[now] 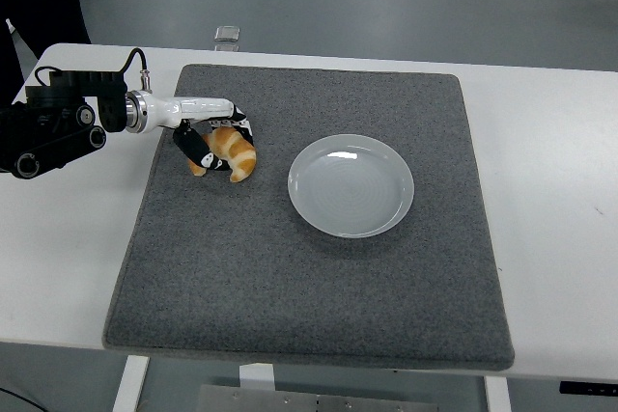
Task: Place the bread on the plate
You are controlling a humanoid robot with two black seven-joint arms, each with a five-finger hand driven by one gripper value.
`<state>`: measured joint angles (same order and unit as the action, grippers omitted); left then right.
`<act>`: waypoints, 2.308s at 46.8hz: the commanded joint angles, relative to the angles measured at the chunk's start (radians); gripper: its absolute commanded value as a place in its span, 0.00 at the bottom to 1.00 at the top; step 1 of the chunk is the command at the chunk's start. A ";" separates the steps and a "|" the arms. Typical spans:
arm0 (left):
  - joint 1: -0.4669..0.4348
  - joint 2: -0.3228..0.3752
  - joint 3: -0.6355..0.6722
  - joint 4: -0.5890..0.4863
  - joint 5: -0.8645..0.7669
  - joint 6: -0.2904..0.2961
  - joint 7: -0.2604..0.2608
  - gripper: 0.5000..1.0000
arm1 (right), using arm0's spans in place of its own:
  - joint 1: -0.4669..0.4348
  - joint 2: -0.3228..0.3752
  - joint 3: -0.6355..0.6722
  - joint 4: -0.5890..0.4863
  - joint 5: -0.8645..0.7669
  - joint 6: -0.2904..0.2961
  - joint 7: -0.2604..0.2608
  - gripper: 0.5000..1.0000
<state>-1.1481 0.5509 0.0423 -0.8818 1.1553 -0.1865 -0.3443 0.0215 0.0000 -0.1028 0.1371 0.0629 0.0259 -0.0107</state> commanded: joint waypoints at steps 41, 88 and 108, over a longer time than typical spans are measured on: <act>-0.163 0.037 -0.035 -0.012 -0.025 0.015 -0.027 0.00 | 0.000 0.000 0.000 0.001 0.000 -0.001 0.000 0.90; -0.349 -0.117 -0.179 -0.117 -0.075 -0.073 -0.028 0.00 | 0.000 0.000 0.000 -0.001 0.000 -0.001 0.000 0.90; -0.314 -0.197 -0.082 -0.141 -0.054 -0.083 -0.028 0.00 | 0.000 0.000 0.000 -0.001 0.000 0.000 0.000 0.90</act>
<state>-1.4623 0.3547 -0.0697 -1.0235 1.1010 -0.2716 -0.3713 0.0216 0.0000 -0.1028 0.1372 0.0629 0.0257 -0.0108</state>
